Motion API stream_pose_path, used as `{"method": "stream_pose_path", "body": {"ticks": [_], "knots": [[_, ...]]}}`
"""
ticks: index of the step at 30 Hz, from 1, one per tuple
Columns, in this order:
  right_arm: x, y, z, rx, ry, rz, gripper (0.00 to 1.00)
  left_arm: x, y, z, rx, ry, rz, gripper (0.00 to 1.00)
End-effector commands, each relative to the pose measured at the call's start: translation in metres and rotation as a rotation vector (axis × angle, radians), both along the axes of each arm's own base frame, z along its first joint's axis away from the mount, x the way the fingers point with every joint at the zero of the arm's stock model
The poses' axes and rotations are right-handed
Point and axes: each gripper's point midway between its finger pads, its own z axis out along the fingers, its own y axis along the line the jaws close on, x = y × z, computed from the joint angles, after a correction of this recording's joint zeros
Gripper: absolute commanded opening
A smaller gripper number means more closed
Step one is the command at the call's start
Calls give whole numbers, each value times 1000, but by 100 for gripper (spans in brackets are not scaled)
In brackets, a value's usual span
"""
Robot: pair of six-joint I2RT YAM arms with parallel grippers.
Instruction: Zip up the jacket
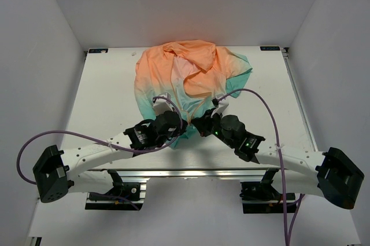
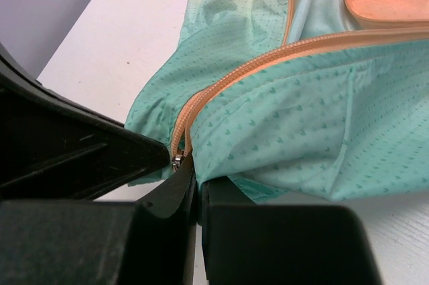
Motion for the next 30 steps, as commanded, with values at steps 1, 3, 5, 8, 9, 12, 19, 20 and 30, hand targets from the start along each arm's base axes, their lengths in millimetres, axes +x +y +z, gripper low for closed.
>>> {"method": "stream_pose_path", "body": {"ticks": [1,3,5,8,9,12,19,20,30], "knots": [[13,2,42,81,-34,-69,0,-6,-4,9,18,-19,-32,0],[15,2,45,70,-20,-83,0,-13,-7,6,43,-25,-92,0],[17,3,49,68,-20,-89,0,-20,-10,0,80,-36,-158,0],[21,-1,48,53,-8,-123,0,-33,-14,-11,102,-8,-256,0],[22,-2,50,54,-8,-132,0,-36,-13,-18,112,7,-263,0],[25,-7,52,40,1,-162,0,-46,-9,-35,134,44,-297,0],[27,-12,50,-14,22,-175,0,-64,4,-54,176,88,-363,0],[25,-12,51,-13,18,-168,0,-67,6,-57,189,96,-377,0],[17,-10,35,-49,53,-107,0,-79,3,-82,301,147,-492,0]]}}
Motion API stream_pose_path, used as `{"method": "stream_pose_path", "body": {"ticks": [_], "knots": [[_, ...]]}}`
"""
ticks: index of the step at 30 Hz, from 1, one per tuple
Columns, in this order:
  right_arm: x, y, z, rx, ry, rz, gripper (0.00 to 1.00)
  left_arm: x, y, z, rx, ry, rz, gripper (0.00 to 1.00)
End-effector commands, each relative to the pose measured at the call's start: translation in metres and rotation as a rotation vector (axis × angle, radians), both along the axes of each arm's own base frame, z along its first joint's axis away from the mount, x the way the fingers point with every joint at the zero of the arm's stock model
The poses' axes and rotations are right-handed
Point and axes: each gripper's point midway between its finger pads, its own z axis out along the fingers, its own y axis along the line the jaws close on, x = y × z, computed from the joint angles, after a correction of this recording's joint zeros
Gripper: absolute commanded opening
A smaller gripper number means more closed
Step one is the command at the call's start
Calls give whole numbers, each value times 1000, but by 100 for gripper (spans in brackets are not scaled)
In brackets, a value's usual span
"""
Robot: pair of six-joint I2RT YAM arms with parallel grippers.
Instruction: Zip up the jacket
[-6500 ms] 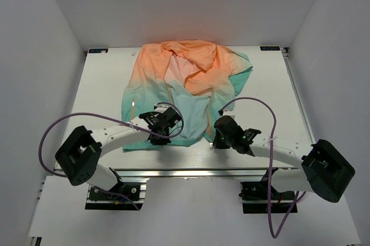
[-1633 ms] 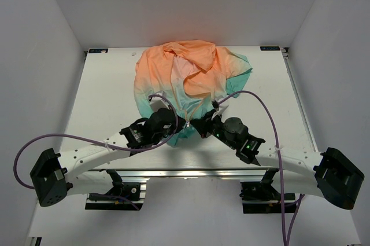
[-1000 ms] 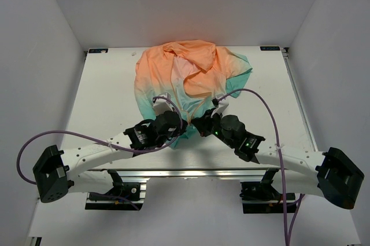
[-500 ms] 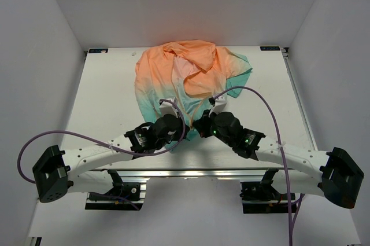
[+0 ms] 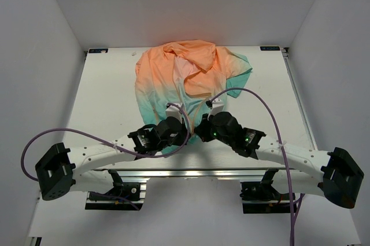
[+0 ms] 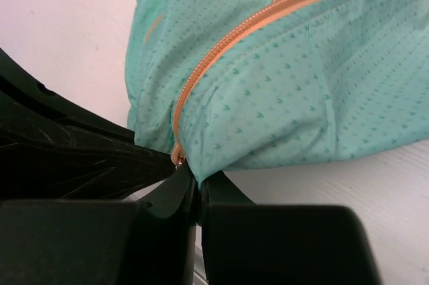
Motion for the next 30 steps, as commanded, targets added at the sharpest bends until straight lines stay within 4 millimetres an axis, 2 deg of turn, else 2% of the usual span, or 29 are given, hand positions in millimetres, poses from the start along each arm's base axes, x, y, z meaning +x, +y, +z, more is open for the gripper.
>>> {"method": "stream_pose_path", "body": {"ticks": [1,4,8,10,16,18,19,20,21,22,30], "knots": [[38,-2,54,116,-139,-129,0,-43,12,-40,162,143,-163,0],[32,-6,36,66,-109,-110,1,-34,8,-30,112,127,-106,0],[20,-15,14,40,-69,-95,28,-27,-1,-23,91,119,-77,0],[15,-21,1,16,-40,-100,34,-29,-6,-24,77,137,-87,0],[3,-23,4,-38,-65,5,53,-31,-7,-25,89,186,-62,0],[-6,-26,0,-95,-79,86,64,-31,-10,-20,75,187,-66,0],[-5,-28,5,-134,-117,117,76,-31,-11,-19,69,191,-63,0],[-9,-32,0,-180,-123,153,89,-31,-12,-16,62,192,-68,0],[-8,-37,1,-208,-135,154,89,-32,-14,-15,60,198,-73,0],[-5,-39,11,-236,-185,176,89,-31,-16,-11,53,200,-71,0],[-20,-45,41,-312,-332,301,89,-28,-22,-2,12,249,-84,0]]}}
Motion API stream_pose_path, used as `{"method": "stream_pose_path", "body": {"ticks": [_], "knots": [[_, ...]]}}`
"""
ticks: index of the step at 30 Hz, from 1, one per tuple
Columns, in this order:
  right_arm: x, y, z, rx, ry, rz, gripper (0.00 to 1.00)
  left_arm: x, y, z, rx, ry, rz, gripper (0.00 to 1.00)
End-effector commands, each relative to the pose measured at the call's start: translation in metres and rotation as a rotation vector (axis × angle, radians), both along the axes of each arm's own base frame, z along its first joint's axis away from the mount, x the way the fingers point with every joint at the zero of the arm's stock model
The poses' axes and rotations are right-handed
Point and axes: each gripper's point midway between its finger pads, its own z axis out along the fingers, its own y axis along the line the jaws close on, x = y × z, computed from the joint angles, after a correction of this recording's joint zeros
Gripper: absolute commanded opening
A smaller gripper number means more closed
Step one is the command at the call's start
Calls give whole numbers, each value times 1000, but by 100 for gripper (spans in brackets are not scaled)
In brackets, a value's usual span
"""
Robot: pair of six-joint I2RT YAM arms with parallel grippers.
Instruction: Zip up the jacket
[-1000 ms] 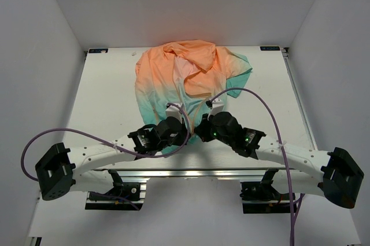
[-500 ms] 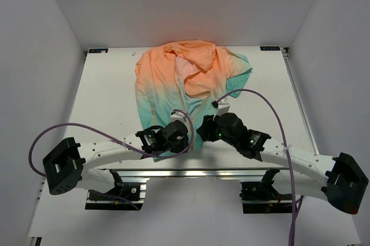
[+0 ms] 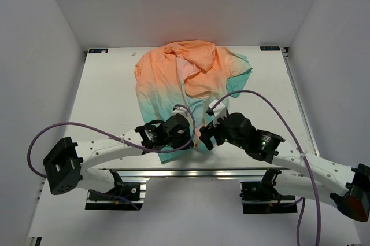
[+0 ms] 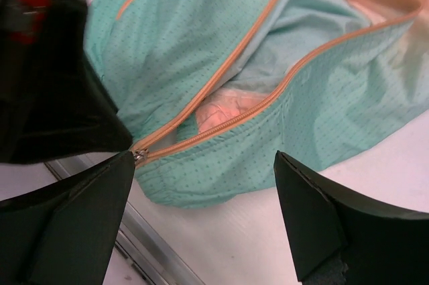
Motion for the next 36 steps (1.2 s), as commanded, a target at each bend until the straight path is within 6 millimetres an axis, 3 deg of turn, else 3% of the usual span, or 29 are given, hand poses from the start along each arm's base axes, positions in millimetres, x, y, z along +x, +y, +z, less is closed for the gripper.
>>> {"method": "stream_pose_path", "body": {"ticks": [1,8,13,27,30,36], "knots": [[-4,-1,27,-31,-101,83,89,1,-9,14,-54,32,-13,0],[-46,17,16,-92,-153,258,89,1,-12,18,-63,49,-28,0],[-62,25,-3,-183,-220,283,89,1,-15,19,-75,58,-35,0],[-56,37,-37,-259,-296,189,85,-5,-15,17,-93,82,-36,0],[-51,35,-42,-286,-298,156,80,-5,-15,15,-93,87,-34,0],[-47,25,-45,-300,-308,114,79,-5,-14,17,-95,84,-33,0]]}}
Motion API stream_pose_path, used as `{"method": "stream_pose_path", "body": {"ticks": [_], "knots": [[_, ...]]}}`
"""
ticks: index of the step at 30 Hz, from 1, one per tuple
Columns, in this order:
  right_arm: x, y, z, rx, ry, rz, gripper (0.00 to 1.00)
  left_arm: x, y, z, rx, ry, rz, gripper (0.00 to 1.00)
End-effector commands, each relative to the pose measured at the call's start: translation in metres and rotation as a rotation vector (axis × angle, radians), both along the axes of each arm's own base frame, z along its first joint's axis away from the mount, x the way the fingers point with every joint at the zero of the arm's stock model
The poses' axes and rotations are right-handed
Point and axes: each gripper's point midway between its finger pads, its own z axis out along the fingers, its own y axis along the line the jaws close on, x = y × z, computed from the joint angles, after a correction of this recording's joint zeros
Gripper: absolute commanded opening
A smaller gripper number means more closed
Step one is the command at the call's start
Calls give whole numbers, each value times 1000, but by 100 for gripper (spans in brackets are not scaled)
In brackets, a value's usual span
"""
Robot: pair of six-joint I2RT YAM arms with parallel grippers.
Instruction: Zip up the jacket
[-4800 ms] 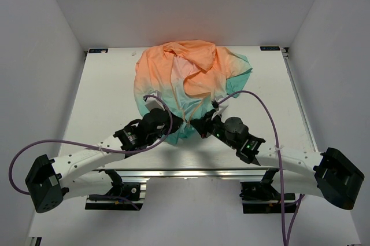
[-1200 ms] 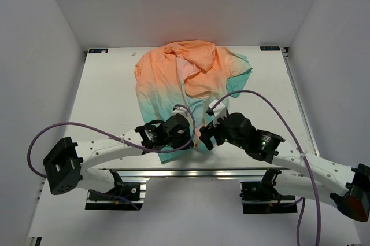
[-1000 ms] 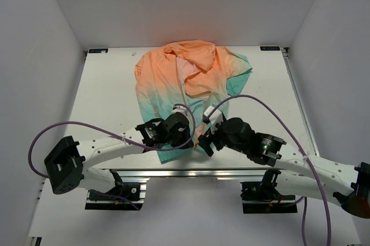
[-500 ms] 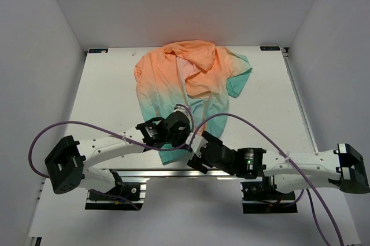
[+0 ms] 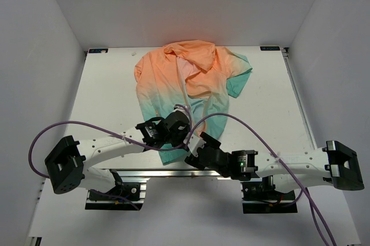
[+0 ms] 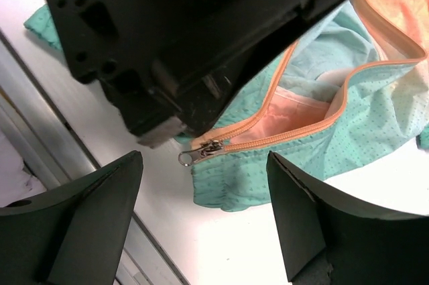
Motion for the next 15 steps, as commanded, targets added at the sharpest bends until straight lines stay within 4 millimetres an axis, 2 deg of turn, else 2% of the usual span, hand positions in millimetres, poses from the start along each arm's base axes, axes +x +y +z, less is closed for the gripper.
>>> {"method": "stream_pose_path", "body": {"ticks": [1,9,11,15], "knots": [[6,-10,-2,7,-30,-57,79,1,-7,16,-55,-17,-7,0],[11,-14,-4,-7,-48,-87,72,1,-7,16,-56,-18,-7,0],[11,-13,-2,8,-47,-87,71,1,-6,14,-56,-17,-6,0],[6,-7,7,65,-30,-55,63,-4,-9,13,-61,2,-29,0]]}}
